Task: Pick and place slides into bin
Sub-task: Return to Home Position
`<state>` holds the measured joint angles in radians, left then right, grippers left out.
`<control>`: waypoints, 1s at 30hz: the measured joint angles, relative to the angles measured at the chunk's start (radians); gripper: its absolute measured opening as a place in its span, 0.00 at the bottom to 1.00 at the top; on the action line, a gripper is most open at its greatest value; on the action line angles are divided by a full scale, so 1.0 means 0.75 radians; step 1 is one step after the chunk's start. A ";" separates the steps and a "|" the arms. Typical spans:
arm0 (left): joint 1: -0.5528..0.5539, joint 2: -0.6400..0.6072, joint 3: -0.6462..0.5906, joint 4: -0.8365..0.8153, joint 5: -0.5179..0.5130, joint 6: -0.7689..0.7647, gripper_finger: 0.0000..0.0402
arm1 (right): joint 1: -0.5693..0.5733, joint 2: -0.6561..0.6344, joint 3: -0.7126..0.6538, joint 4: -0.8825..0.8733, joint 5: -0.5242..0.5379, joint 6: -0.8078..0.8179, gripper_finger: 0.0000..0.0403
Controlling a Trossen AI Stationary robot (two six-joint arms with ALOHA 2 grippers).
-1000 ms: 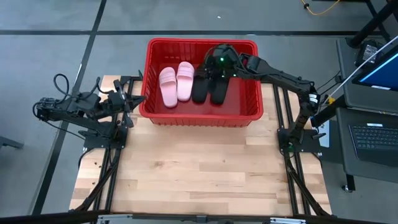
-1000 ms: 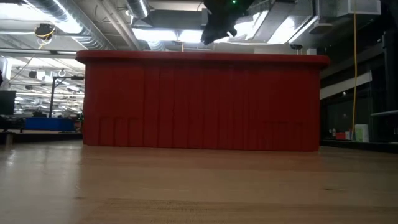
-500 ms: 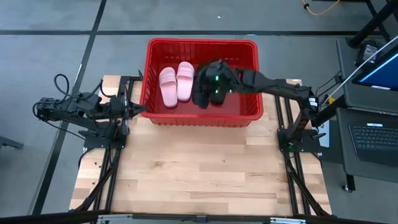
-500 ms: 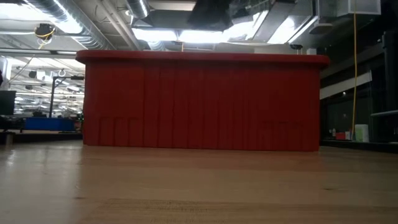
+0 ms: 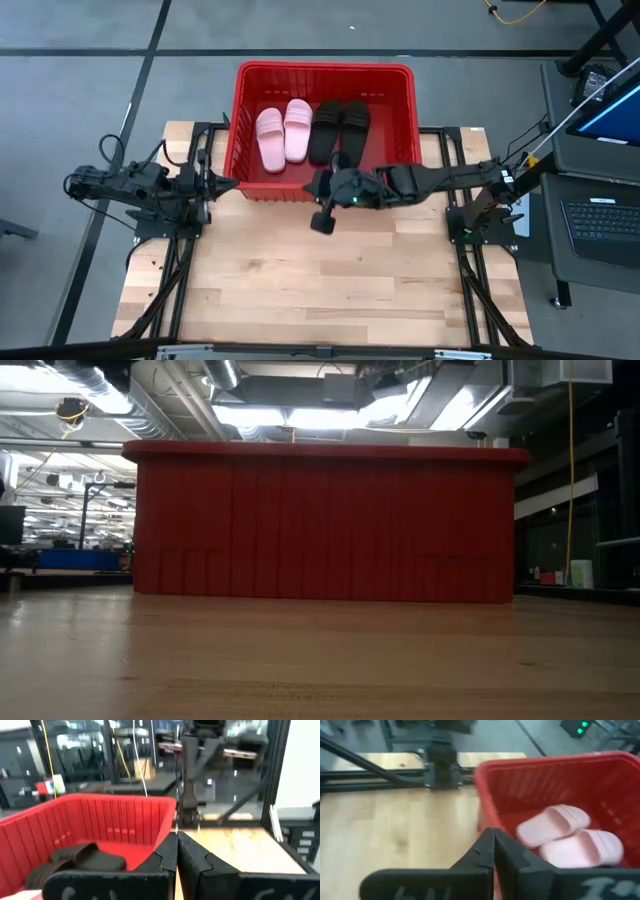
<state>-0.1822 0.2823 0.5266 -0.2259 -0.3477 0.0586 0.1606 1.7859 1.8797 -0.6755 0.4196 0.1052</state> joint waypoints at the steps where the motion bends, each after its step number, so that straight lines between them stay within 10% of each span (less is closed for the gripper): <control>1: 0.000 -0.034 -0.047 0.050 0.001 0.005 0.00 | 0.021 0.000 0.000 0.013 0.002 0.002 0.02; 10: 0.001 -0.369 -0.371 0.325 0.034 0.058 0.00 | 0.133 0.000 -0.042 0.110 0.185 0.104 0.03; 30: 0.035 -0.376 -0.655 0.684 -0.058 0.180 0.00 | 0.155 0.002 -0.285 0.631 0.172 0.032 0.03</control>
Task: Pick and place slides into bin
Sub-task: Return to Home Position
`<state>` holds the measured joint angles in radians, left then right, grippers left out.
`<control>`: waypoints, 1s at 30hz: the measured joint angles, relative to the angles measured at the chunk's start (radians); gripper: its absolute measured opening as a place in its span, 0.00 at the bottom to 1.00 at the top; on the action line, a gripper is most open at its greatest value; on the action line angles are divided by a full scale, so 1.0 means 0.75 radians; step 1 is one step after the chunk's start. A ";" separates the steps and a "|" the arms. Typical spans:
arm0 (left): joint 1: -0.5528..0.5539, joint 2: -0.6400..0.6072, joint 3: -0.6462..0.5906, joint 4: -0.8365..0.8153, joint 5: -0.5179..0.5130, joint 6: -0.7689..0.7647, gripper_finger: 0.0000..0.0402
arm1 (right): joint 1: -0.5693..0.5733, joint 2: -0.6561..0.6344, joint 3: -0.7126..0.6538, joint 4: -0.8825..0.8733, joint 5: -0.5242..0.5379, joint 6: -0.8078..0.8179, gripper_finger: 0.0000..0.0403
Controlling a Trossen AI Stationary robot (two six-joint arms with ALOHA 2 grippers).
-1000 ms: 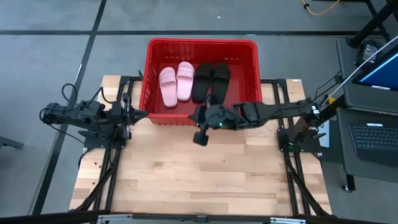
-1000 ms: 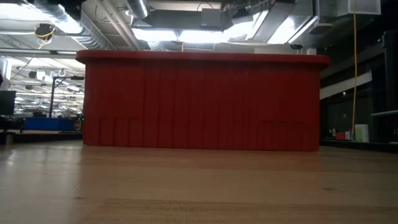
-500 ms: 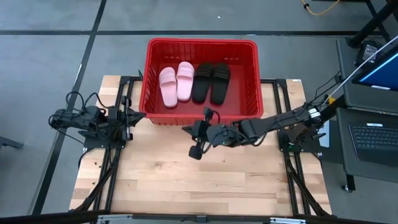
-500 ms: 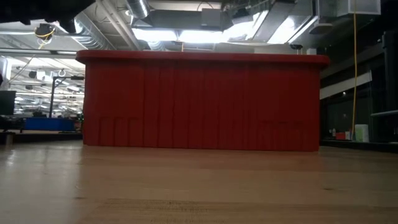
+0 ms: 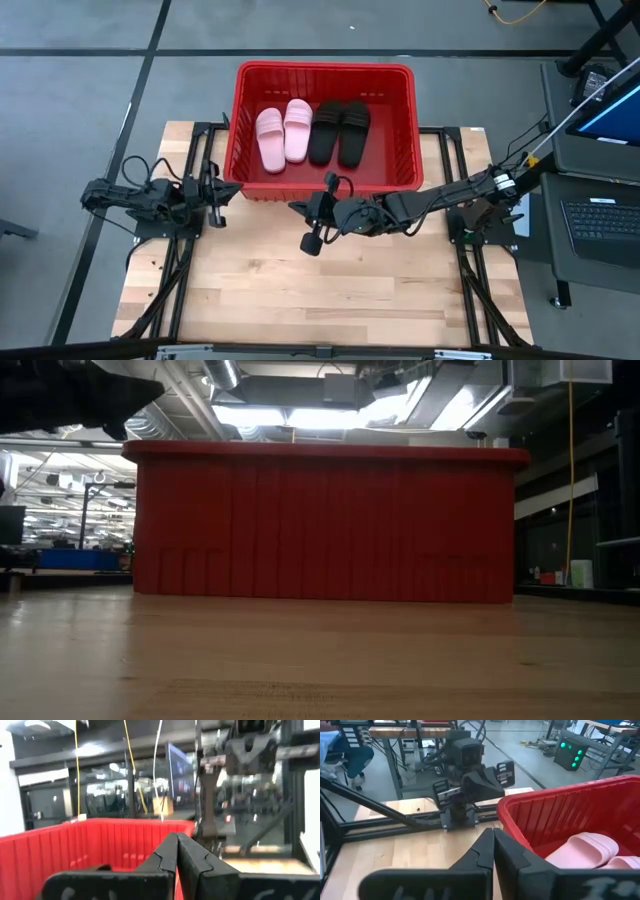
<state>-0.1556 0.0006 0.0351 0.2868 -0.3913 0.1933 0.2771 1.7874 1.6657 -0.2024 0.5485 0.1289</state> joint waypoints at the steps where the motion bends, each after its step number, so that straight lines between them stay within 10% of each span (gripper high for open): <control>1: 0.009 0.000 -0.031 0.066 0.016 -0.007 0.00 | -0.001 0.000 0.000 0.002 0.000 0.000 0.03; 20: 0.063 0.000 -0.037 0.067 0.027 -0.125 0.00 | -0.035 -0.118 -0.036 -0.133 0.009 -0.001 0.03; 30: 0.063 0.002 -0.037 0.066 0.023 -0.197 0.01 | -0.025 -0.616 -0.804 0.381 0.061 0.012 0.03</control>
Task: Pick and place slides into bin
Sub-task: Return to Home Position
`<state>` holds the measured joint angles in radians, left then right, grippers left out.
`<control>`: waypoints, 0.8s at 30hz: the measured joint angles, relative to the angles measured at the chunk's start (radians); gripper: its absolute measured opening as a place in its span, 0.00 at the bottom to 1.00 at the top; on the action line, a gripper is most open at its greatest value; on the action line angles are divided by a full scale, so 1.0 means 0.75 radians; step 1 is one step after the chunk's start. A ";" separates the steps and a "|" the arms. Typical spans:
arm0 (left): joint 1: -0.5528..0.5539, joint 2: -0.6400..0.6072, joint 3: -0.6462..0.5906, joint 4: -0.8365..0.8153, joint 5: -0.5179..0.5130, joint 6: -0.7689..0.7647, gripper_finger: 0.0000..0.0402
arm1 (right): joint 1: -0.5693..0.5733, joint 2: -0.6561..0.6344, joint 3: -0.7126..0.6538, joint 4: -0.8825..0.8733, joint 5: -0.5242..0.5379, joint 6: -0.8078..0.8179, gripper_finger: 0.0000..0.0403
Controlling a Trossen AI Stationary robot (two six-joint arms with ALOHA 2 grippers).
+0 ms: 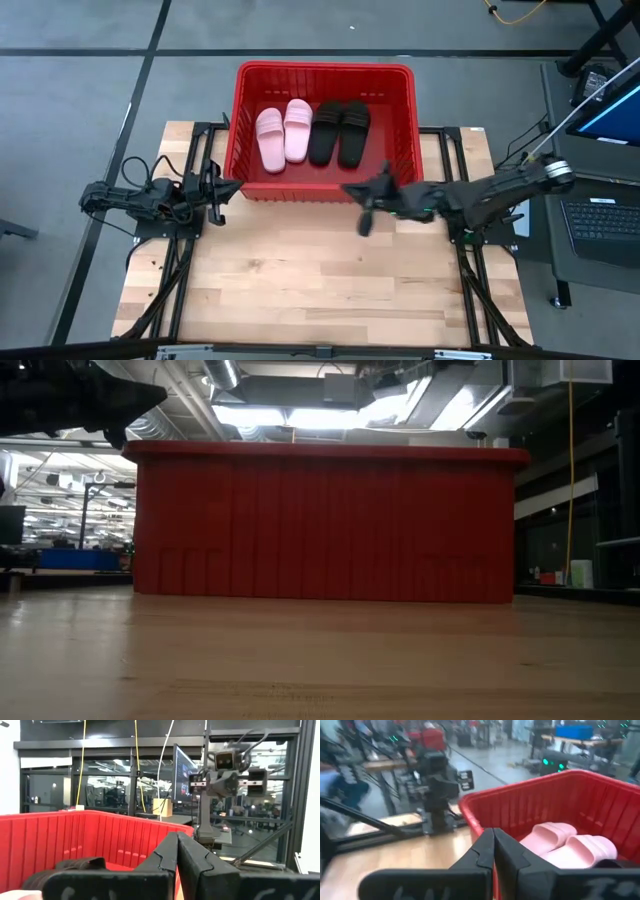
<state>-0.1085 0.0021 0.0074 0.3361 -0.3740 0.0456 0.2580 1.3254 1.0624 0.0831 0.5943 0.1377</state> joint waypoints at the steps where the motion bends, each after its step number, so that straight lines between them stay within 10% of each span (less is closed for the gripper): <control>1: 0.000 0.000 0.000 0.000 0.000 0.000 0.01 | 0.009 -0.064 -0.075 0.054 0.003 -0.017 0.03; 24: 0.000 0.001 -0.001 0.000 -0.001 0.002 0.02 | 0.133 -1.300 -0.812 -0.080 -0.262 -0.191 0.03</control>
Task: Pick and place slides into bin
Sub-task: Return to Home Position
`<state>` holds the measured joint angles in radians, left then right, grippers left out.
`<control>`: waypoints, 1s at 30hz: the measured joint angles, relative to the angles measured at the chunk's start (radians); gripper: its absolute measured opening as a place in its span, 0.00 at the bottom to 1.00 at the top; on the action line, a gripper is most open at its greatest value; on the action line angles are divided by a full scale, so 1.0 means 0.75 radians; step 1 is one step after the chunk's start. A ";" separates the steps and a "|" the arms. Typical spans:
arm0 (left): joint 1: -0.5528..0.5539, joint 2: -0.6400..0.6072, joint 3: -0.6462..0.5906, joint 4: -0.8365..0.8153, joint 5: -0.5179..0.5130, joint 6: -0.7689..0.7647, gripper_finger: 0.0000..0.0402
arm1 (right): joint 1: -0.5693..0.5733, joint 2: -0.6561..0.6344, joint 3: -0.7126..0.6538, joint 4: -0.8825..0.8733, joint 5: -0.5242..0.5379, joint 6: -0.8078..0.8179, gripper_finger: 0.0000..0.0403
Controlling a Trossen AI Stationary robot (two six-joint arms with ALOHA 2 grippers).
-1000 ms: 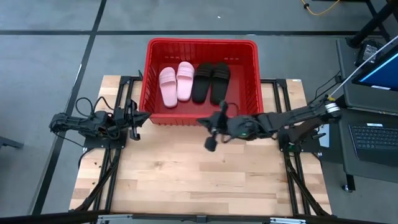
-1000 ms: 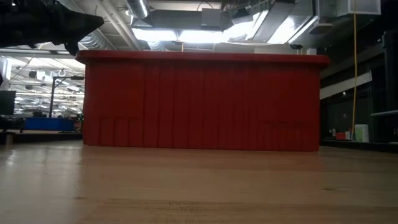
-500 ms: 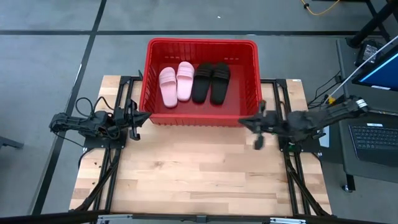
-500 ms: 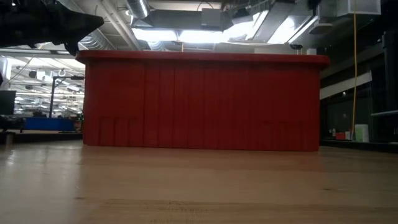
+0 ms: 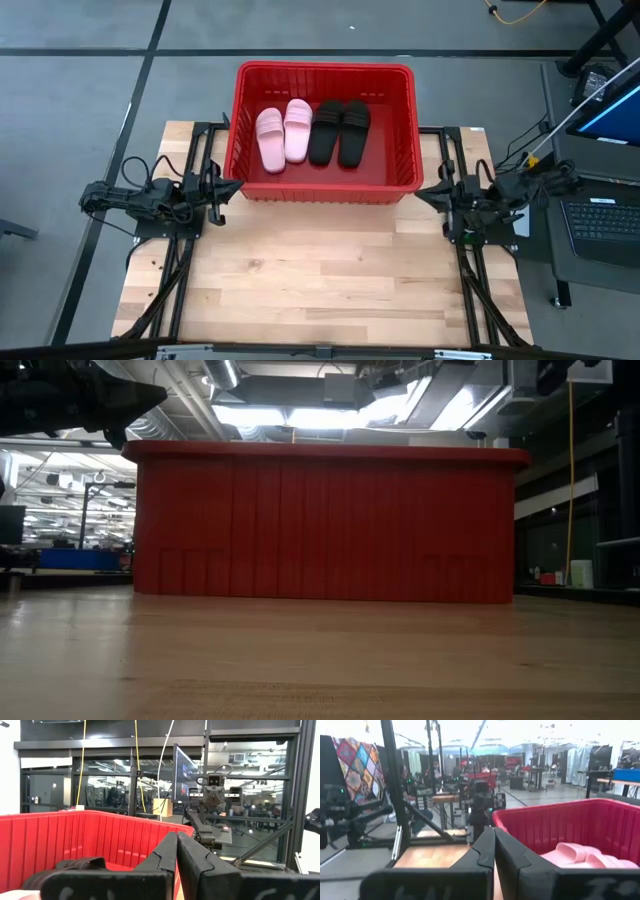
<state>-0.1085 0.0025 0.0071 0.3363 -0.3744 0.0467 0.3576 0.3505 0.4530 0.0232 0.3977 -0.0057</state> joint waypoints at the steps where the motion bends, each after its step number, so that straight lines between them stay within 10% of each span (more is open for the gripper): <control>1: 0.000 0.000 0.000 0.000 0.000 0.000 0.02 | 0.000 -0.016 -0.004 0.006 0.000 -0.004 0.03; 12: 0.000 0.000 -0.001 0.000 0.000 0.001 0.02 | -0.070 -0.175 -0.193 0.021 0.139 -0.139 0.03; 30: 0.000 0.000 -0.001 0.000 0.000 0.001 0.02 | -0.351 -0.465 -0.527 0.157 -0.608 0.003 0.03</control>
<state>-0.1085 0.0025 0.0067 0.3366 -0.3744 0.0471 0.0943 0.0017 0.0580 0.1406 -0.0583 -0.0032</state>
